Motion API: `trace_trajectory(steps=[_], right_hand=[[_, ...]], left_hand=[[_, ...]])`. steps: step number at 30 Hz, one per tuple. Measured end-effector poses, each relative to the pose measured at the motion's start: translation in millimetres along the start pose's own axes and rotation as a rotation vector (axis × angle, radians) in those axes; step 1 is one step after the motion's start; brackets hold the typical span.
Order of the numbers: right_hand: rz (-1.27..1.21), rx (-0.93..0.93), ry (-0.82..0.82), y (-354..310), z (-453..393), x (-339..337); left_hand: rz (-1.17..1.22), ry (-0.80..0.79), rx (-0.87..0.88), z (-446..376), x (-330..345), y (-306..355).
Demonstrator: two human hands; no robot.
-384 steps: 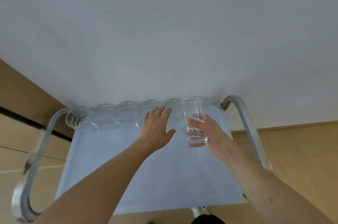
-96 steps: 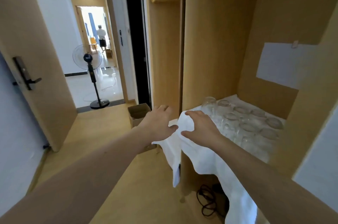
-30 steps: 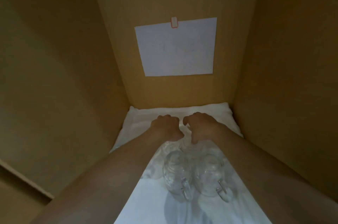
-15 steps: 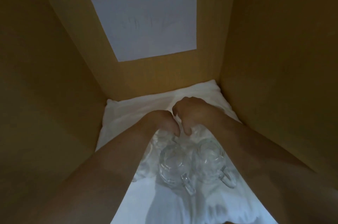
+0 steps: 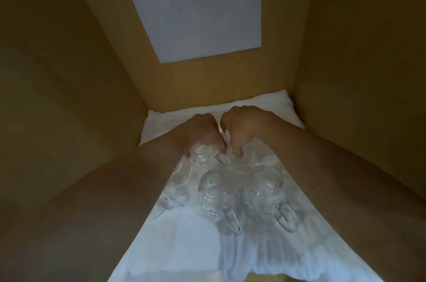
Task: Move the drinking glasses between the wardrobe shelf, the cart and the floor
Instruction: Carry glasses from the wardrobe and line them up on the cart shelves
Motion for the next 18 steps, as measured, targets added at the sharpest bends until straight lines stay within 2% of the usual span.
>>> trace_trajectory(steps=[2, 4, 7, 10, 13, 15, 18], right_hand=[[-0.065, -0.008, 0.049, 4, 10, -17], [-0.133, -0.002, 0.177, 10, 27, -48], [-0.285, 0.101, 0.512, 31, 65, -99], [-0.688, 0.257, 0.919, 50, 125, -126], [-1.197, 0.305, 1.119, 55, 172, -121], [-1.518, 0.238, 1.152, 44, 194, -112], [-1.789, 0.132, 1.141, 17, 223, -100]], left_hand=[[0.048, 0.113, 0.027, 16, -35, 4], [0.141, 0.246, 0.053, 45, -76, 2], [0.399, 0.467, 0.11, 89, -127, -9], [0.822, 0.566, 0.174, 127, -148, -32], [1.158, 0.518, 0.23, 156, -149, -49], [1.356, 0.424, 0.282, 174, -145, -58], [1.615, 0.186, 0.395, 197, -128, -57]])
Point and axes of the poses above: each hand's wrist, its own z-axis away from the middle knuckle, its own x-axis out of the palm, y = z × x, the point moved 10 cm from there along -z, towards the middle knuckle, and after that the axes turned 2 degrees about -y, right-handed, at the moved point
